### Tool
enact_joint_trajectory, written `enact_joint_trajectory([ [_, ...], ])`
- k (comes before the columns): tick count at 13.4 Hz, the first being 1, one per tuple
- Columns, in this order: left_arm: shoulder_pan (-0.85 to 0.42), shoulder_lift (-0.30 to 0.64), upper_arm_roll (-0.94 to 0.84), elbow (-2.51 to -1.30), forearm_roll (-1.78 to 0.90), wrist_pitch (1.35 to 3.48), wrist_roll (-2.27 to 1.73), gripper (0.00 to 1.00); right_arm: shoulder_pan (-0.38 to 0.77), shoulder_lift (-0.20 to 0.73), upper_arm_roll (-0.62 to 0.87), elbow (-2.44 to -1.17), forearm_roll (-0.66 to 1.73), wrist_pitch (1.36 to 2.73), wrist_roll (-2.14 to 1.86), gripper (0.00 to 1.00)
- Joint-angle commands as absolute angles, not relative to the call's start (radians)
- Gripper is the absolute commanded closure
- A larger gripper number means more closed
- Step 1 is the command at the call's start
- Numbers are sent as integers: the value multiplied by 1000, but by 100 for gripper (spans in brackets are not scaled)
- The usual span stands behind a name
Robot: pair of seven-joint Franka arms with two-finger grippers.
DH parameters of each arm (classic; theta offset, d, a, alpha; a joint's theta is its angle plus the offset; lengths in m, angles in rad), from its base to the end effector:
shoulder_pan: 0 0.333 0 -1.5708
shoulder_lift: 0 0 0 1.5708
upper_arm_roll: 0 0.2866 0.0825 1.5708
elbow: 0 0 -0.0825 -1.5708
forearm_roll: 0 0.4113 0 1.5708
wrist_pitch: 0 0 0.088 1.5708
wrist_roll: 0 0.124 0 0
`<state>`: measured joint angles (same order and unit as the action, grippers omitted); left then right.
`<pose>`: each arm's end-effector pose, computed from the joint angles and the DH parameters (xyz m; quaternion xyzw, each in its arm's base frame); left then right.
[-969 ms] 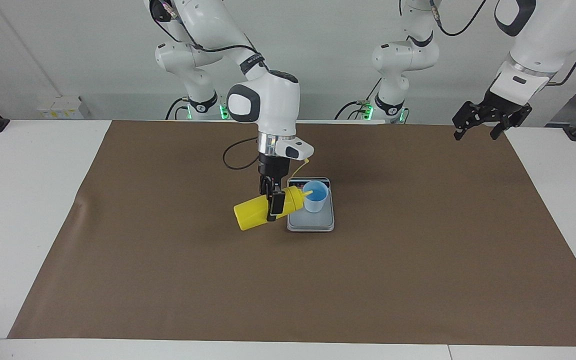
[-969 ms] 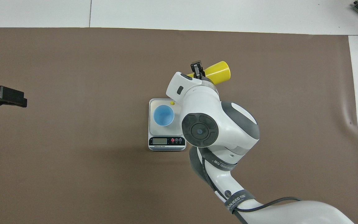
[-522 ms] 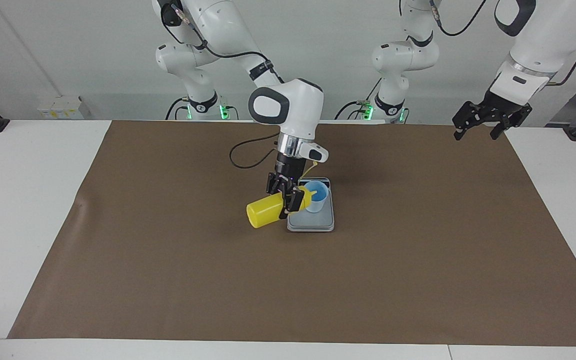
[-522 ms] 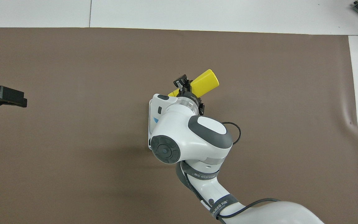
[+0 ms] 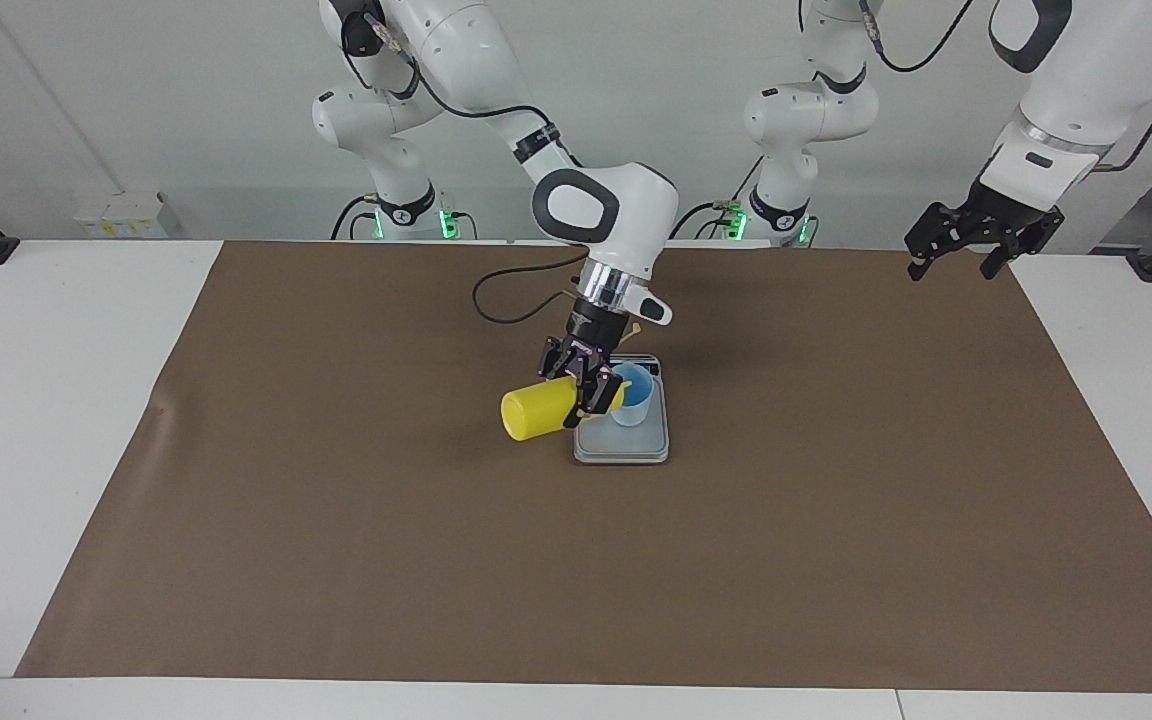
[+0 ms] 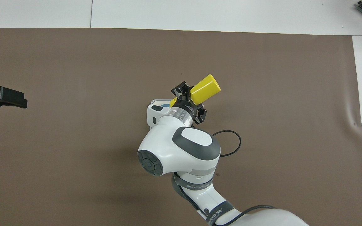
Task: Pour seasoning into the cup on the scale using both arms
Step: 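Tilt the yellow bottle with the right gripper to pour into the cup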
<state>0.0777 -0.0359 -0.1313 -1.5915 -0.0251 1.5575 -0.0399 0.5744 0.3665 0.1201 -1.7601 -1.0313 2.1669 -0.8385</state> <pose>0.5694 -0.0348 0.5871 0.9999 -0.0070 0.0003 0.0102 0.5541 0.3955 0.3254 0.4503 0.8003 -0.0057 0.3958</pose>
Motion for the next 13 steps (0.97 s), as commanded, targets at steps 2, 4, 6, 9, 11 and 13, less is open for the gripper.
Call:
enact_joint_trajectory([
  [2,75,-49,-127,-1606,-12,1549,-38,0,574,354,121,-1770,-1088,2154,-819,100],
  [4,75,-49,-127,-1606,-12,1549,-38,0,575,354,121,-1770,-1094,2154,-821,100],
  [6,75,-49,-127,-1606,-12,1549,-38,0,574,354,121,-1770,-1097,2154,-821,100],
  [9,75,-49,-127,-1606,-12,1549,-38,0,583,354,121,-1761,-1097,2146,-822,100],
  [11,75,-49,-127,-1606,-12,1549,-38,0,591,354,121,-1752,-1095,2137,-821,100],
  [13,75,-49,-127,-1606,-12,1549,-38,0,588,350,123,-1752,-1083,2138,-821,100],
])
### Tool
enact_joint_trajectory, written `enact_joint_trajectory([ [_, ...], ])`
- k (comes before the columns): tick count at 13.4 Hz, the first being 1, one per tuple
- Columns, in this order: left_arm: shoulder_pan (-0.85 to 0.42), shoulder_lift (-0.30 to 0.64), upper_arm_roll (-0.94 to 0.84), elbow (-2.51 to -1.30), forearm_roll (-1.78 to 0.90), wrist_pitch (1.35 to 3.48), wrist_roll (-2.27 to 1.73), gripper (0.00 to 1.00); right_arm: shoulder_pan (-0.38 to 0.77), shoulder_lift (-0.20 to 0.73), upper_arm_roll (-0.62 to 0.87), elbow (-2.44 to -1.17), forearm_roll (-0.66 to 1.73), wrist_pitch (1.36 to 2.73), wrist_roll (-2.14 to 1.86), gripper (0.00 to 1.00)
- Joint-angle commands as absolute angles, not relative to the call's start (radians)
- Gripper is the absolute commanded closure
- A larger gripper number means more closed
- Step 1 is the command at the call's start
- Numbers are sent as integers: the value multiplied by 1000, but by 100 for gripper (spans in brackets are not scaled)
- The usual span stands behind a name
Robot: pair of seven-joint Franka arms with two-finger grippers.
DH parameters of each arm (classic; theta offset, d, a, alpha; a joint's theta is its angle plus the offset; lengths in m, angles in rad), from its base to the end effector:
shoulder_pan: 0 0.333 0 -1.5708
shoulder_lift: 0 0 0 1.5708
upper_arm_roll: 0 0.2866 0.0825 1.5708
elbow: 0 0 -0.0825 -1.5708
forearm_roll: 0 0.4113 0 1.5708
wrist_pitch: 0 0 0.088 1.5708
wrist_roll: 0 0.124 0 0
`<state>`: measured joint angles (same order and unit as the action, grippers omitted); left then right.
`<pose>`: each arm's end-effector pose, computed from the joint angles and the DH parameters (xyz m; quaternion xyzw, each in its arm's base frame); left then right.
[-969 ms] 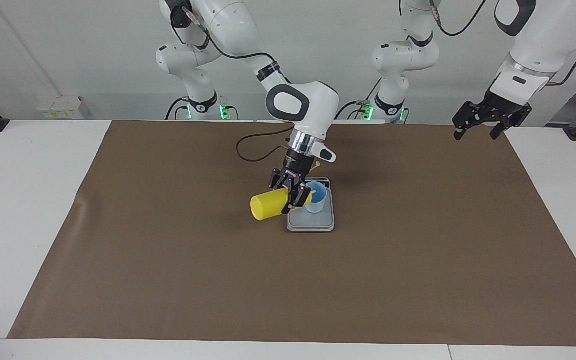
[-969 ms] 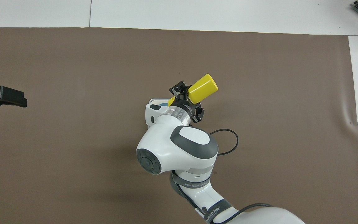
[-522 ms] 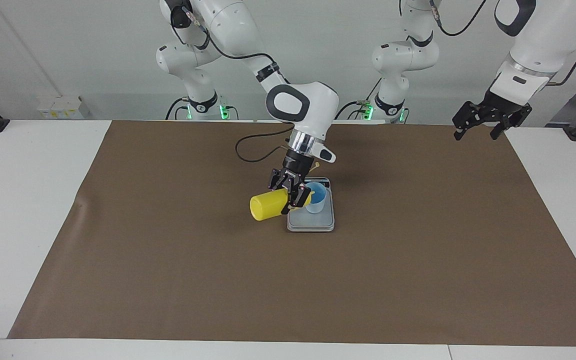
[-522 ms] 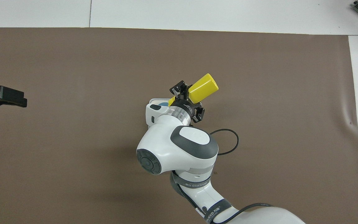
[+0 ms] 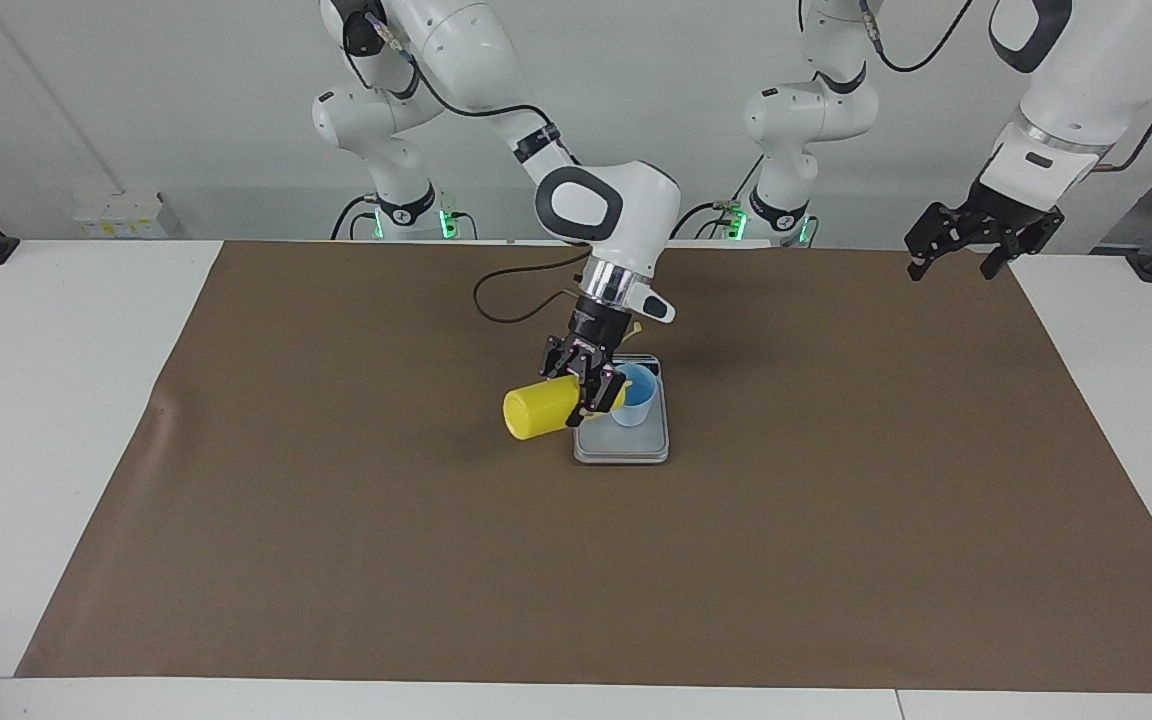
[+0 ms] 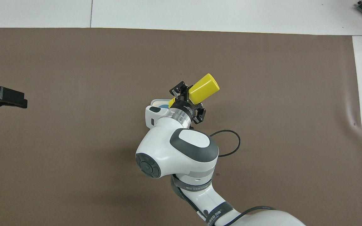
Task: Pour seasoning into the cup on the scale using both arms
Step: 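Tilt the yellow bottle with the right gripper to pour into the cup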
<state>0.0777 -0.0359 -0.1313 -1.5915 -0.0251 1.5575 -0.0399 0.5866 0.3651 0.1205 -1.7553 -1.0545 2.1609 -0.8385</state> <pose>0.5694 -0.0348 0.5871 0.9999 -0.0070 0.0003 0.0102 0.5510 0.4021 0.3294 0.4393 0.8013 -0.0039 0.4060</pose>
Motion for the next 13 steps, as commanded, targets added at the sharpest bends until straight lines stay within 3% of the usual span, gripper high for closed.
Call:
enact_joint_trajectory([
  [1,75,-49,-127,-1606,-12,1549,-38,0,588,345,124,-1752,-1081,2140,-822,100],
  [9,75,-49,-127,-1606,-11,1549,-38,0,555,284,126,-1755,-910,2189,-819,100],
  [13,75,-49,-127,-1606,-12,1549,-38,0,468,229,126,-1764,-723,2241,-822,100],
])
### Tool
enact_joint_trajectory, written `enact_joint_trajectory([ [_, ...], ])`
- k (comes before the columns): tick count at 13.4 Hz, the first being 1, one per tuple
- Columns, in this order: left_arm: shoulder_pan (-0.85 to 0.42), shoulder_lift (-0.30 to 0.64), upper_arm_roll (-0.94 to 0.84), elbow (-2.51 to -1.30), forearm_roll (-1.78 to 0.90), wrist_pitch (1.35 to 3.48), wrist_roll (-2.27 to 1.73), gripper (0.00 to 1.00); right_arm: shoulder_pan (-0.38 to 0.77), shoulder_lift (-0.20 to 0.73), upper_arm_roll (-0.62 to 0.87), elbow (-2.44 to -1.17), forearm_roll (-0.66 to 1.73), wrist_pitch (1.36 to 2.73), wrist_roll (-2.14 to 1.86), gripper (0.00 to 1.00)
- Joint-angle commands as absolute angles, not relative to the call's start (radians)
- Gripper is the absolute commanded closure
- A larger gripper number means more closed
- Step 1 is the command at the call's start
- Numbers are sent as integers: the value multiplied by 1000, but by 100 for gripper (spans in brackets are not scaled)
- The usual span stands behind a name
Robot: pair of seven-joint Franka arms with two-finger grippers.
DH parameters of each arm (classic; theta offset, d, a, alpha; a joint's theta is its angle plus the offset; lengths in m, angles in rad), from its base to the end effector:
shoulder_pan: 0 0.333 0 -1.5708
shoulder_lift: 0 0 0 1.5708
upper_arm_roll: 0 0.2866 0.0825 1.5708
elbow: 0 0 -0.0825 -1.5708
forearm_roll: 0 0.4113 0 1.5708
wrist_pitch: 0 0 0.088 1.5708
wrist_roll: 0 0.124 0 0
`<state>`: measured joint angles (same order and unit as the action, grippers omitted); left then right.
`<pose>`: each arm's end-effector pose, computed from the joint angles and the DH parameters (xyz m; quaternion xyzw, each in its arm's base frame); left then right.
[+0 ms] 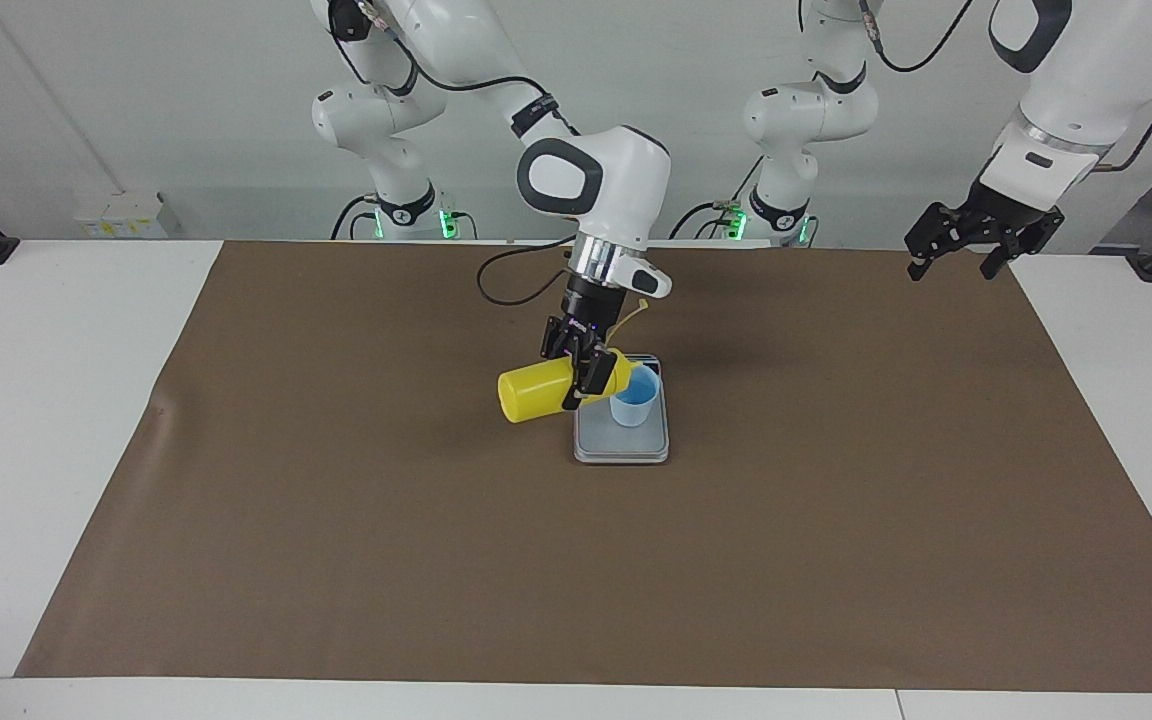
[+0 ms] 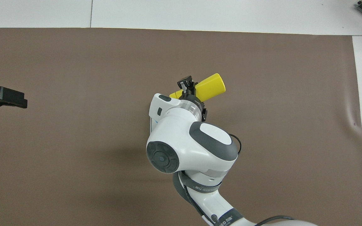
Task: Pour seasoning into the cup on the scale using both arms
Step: 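Turn the bottle upright and carry it back with the right gripper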
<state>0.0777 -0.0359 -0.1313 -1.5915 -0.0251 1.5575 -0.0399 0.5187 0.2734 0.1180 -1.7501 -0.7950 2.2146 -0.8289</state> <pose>0.5694 -0.0348 0.5871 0.9999 -0.0070 0.0003 0.0102 0.5681 0.3730 0.3886 0.5538 0.7648 0.0605 0.3234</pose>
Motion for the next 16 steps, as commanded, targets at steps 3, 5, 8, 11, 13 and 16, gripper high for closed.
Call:
enact_joint_trajectory([
  [3,75,-49,-127,-1606,-12,1549,-38,0,407,196,126,-1772,-518,2244,-821,100],
  [5,75,-49,-127,-1606,-12,1549,-38,0,358,173,126,-1772,-413,2243,-827,100],
  [8,75,-49,-127,-1606,-12,1549,-38,0,278,118,126,-1811,-203,2244,-834,100],
  [11,75,-49,-127,-1606,-12,1549,-38,0,174,87,126,-1829,10,2246,-946,100],
  [13,75,-49,-127,-1606,-12,1549,-38,0,99,86,126,-1838,188,2246,-1088,100],
  [16,75,-49,-127,-1606,-12,1549,-38,0,-7,61,124,-1905,427,2261,-1299,100],
])
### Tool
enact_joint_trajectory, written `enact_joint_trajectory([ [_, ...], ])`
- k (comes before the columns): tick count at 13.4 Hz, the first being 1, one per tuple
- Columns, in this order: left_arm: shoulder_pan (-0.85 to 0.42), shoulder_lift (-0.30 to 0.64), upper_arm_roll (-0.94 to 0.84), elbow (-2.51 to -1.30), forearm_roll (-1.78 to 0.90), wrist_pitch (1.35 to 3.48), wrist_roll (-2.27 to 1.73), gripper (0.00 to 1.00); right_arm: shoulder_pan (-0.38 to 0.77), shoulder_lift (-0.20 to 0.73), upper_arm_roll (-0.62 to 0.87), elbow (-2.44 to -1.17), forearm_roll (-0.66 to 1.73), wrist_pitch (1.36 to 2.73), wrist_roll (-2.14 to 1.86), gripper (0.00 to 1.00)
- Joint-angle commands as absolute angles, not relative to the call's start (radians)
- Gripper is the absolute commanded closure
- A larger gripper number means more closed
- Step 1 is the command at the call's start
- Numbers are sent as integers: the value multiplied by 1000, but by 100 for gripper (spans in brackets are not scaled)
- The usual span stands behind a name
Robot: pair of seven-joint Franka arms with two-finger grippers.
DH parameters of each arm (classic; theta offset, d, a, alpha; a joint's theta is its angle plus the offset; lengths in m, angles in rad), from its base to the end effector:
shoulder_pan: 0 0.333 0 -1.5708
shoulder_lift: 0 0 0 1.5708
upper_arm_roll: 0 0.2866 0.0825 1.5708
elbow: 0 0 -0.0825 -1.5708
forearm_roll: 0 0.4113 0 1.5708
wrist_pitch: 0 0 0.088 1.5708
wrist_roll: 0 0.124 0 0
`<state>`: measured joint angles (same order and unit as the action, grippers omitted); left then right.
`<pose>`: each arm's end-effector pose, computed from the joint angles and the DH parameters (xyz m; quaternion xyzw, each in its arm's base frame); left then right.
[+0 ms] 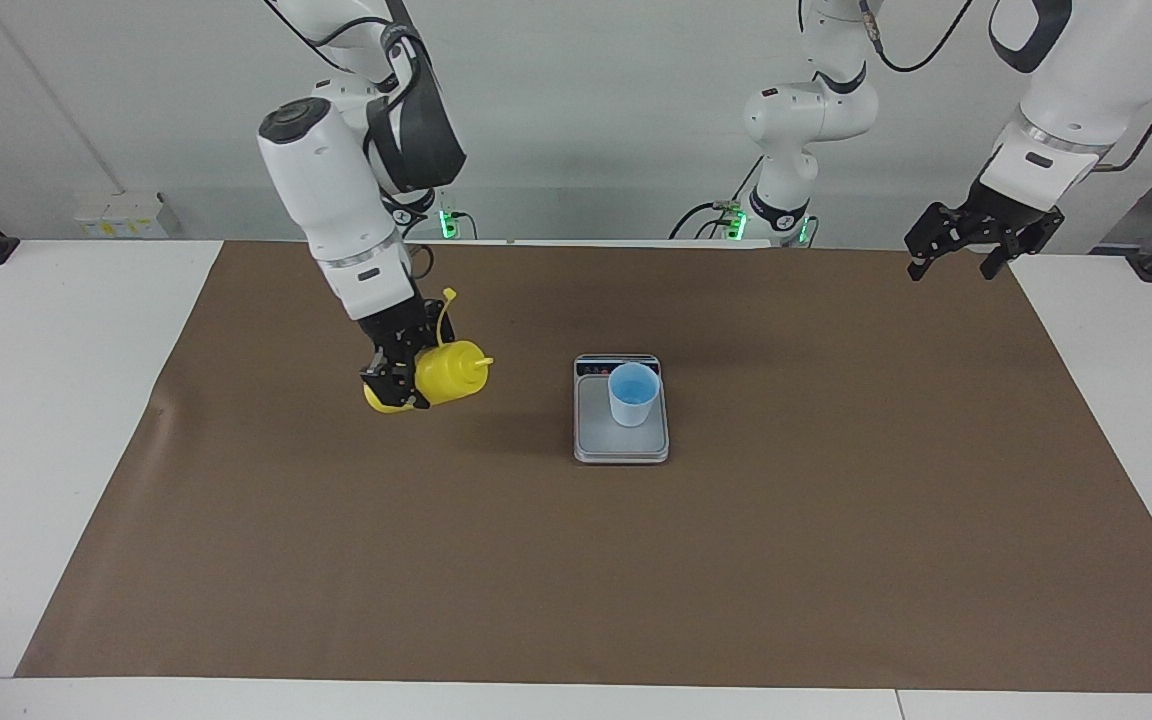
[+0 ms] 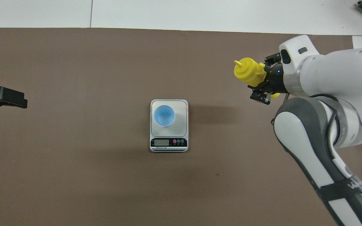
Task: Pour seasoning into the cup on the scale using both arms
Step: 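Turn the bottle upright and carry it back with the right gripper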
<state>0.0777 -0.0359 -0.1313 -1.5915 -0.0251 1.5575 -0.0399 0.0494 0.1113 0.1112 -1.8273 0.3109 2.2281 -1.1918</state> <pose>0.5694 -0.0348 0.5871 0.9999 -0.0070 0.0003 0.0102 0.6375 0.1152 0.4466 -0.8100 -0.5511 -0.1934 0.0524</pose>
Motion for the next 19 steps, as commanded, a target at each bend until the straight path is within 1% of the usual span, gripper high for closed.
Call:
enact_joint_trajectory([
  [1,75,-49,-127,-1606,-12,1549,-38,0,-32,51,124,-1952,489,2314,-1380,100],
  [2,75,-49,-127,-1606,-11,1549,-38,0,-50,42,124,-1997,571,2362,-1455,100],
  [6,75,-49,-127,-1606,-12,1549,-38,0,-86,38,123,-2104,999,2456,-1702,100],
  [10,75,-49,-127,-1606,-12,1549,-38,0,-120,49,123,-2190,1335,2476,-2004,100],
  [12,75,-49,-127,-1606,-12,1549,-38,0,-144,77,123,-2207,1486,2464,-2168,100],
  [14,75,-49,-127,-1606,-12,1549,-38,0,-146,86,123,-2229,1567,2461,-2235,100],
  [16,75,-49,-127,-1606,-12,1549,-38,0,-155,92,123,-2241,1597,2457,-2281,100],
  [19,75,-49,-127,-1606,-12,1549,-38,0,-192,124,123,-2287,1718,2384,-2414,100],
])
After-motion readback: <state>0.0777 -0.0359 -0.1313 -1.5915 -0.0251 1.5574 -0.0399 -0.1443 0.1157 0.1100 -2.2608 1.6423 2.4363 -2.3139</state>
